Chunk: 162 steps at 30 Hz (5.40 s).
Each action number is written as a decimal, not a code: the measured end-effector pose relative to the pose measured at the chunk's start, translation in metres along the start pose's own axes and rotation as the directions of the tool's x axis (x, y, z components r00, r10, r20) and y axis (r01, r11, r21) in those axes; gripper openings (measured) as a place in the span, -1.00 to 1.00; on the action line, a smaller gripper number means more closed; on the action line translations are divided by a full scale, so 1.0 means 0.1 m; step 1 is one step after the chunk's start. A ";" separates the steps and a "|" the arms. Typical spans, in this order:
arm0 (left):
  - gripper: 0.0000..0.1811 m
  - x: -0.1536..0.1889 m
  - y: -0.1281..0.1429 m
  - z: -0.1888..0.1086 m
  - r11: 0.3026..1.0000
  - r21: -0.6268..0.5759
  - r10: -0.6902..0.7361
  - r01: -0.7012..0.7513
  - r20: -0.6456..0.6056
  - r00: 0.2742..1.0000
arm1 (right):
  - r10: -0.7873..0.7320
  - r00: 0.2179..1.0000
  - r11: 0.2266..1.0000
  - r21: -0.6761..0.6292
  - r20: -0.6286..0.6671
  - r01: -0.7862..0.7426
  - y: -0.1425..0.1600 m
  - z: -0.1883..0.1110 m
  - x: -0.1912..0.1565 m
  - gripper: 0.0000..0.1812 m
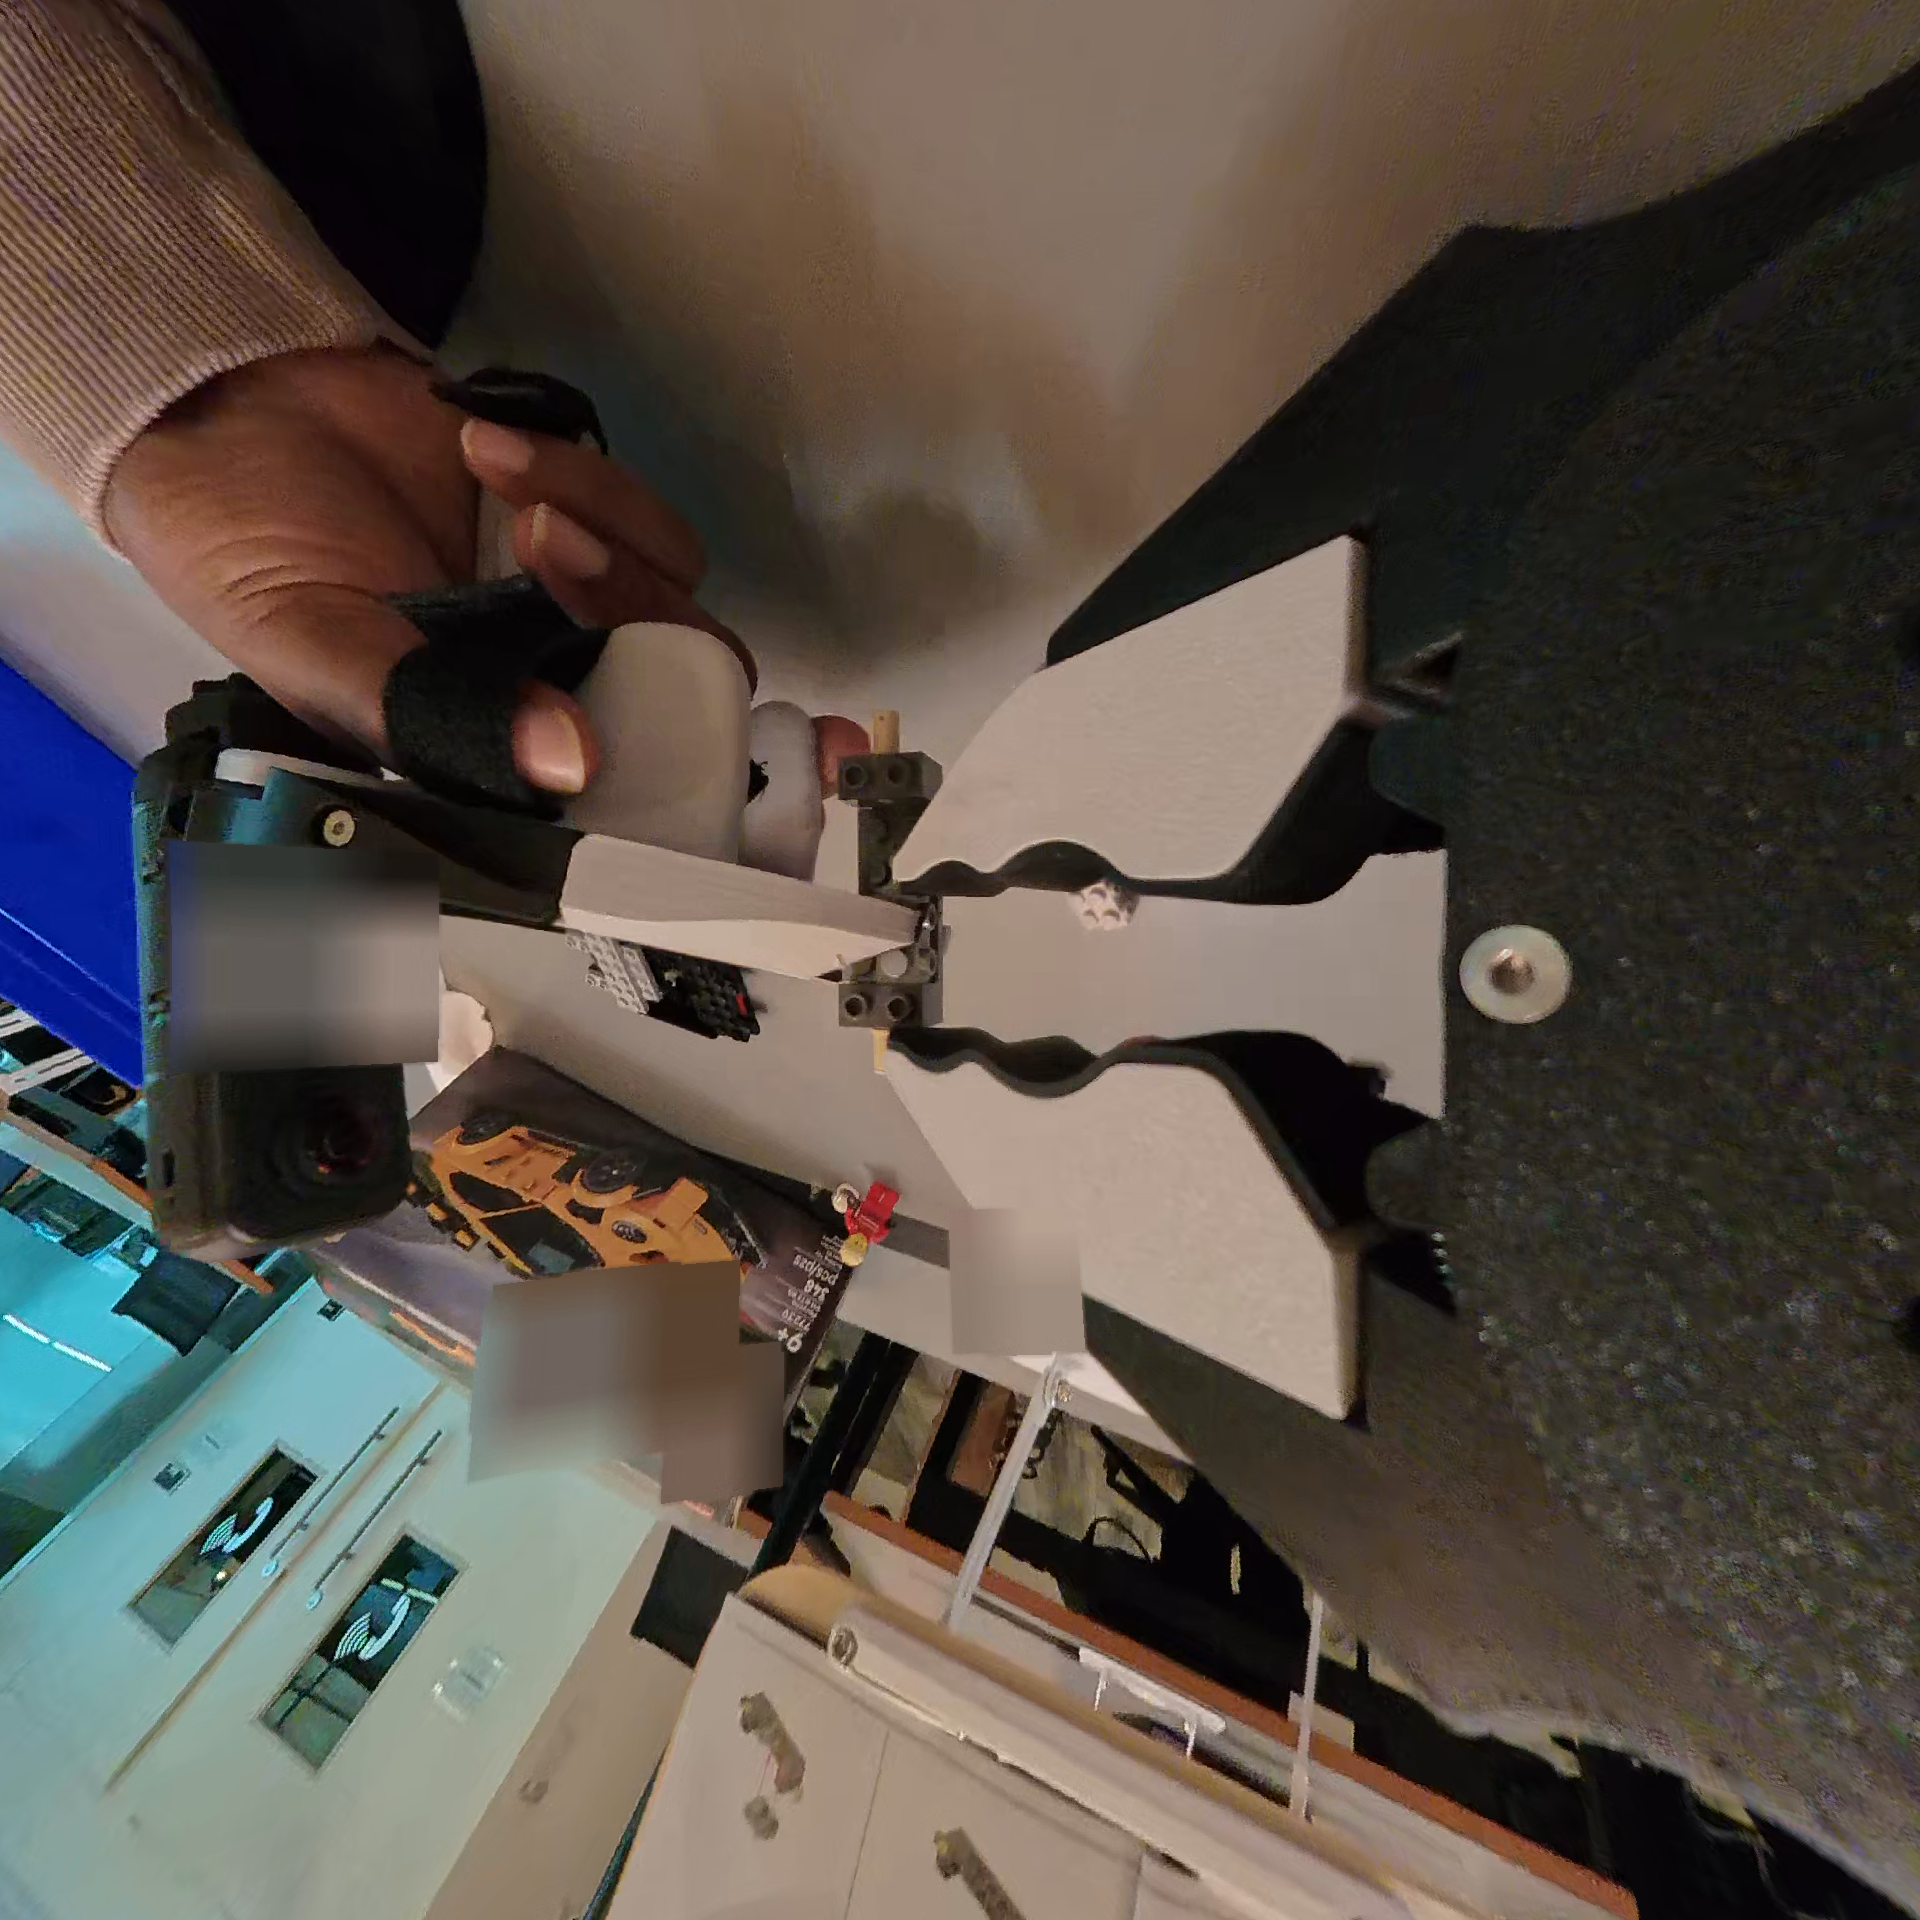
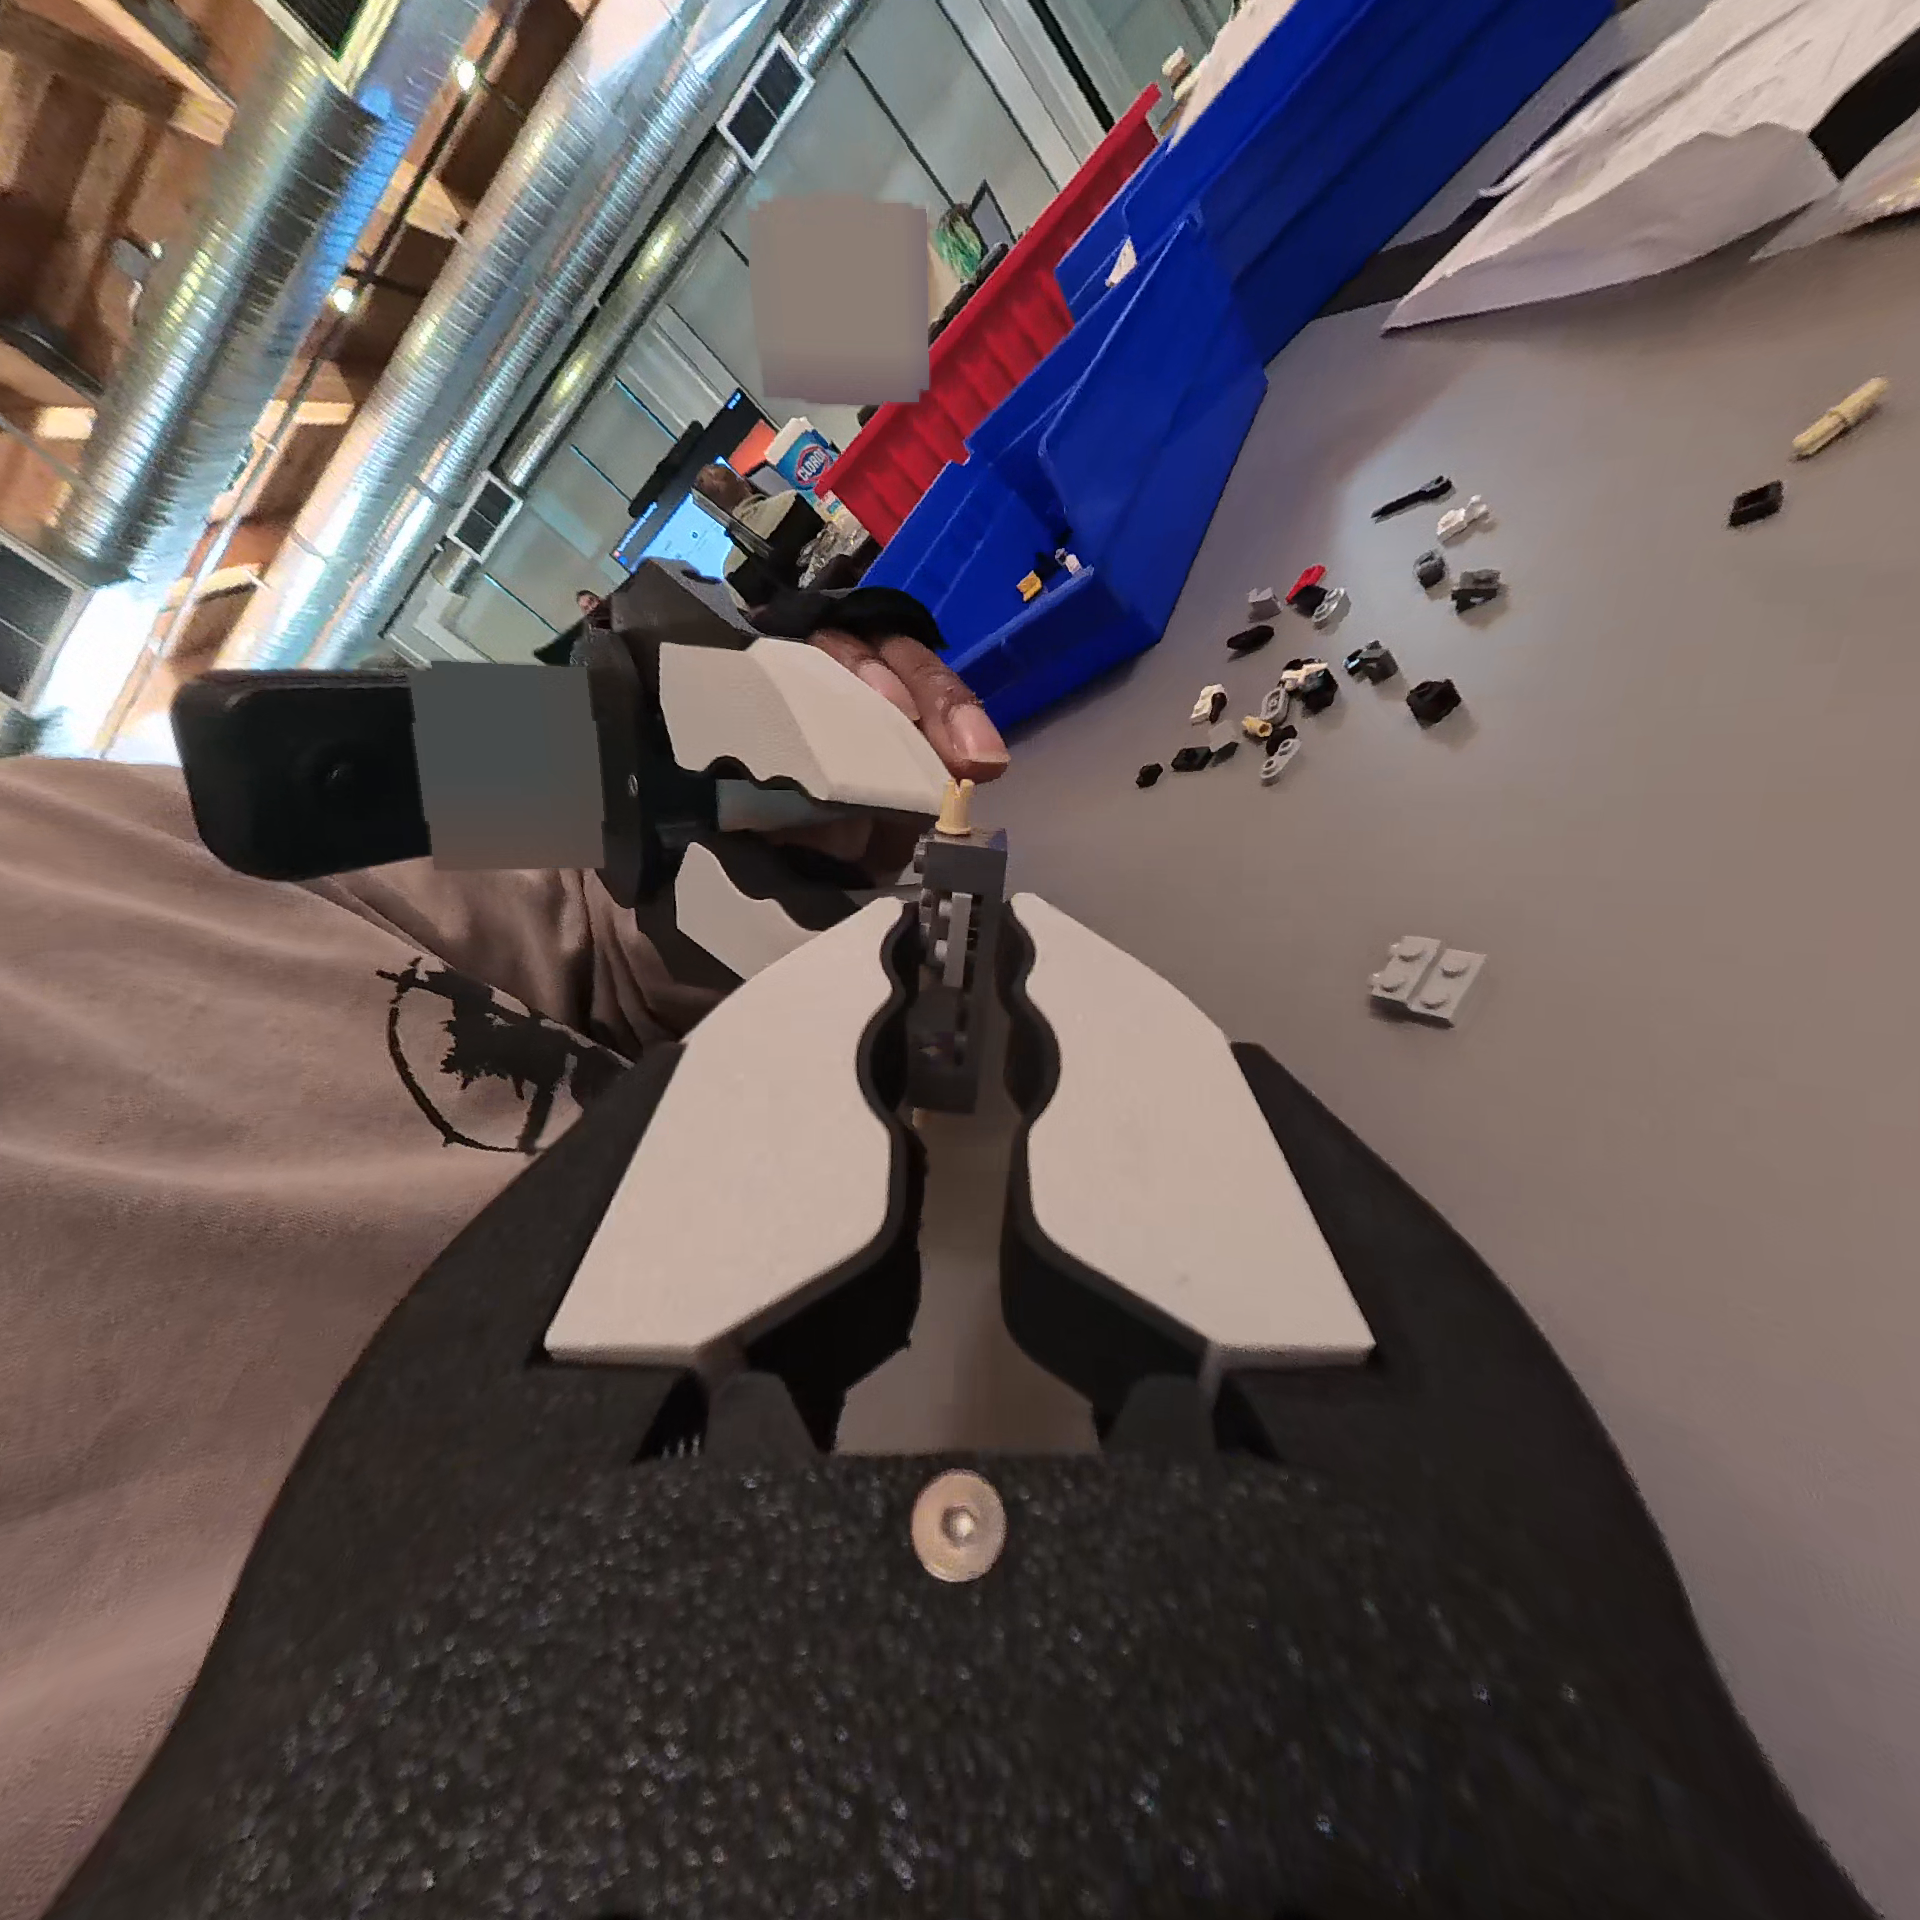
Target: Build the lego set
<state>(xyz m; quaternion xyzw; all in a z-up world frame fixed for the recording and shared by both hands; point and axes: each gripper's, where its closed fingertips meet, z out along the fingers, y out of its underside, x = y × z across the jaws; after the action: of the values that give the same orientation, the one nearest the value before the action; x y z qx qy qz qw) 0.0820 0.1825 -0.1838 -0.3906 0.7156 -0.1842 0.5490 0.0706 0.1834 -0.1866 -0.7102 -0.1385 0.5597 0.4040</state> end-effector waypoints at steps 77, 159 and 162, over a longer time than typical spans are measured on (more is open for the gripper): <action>-0.70 0.02 -0.53 -0.19 0.666 0.146 -0.628 0.732 -0.419 0.655 | -0.416 0.902 0.908 0.110 0.119 0.404 -0.08 -0.09 -0.45 -0.86; -0.91 -0.04 -0.42 -0.19 0.514 0.133 -0.699 0.847 -0.508 0.504 | -0.430 0.900 0.902 0.082 0.072 0.424 -0.11 -0.11 -0.40 -0.88; -0.95 -0.04 -0.44 -0.20 0.525 0.140 -0.690 0.840 -0.507 0.516 | -0.429 0.900 0.902 0.083 0.078 0.423 -0.11 -0.12 -0.41 -0.88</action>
<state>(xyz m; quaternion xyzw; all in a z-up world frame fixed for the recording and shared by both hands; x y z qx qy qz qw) 0.0797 0.1546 -0.1444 -0.5144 0.5075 -0.6155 0.3145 0.0702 0.1592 -0.1497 -0.6221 -0.2916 0.4949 0.5321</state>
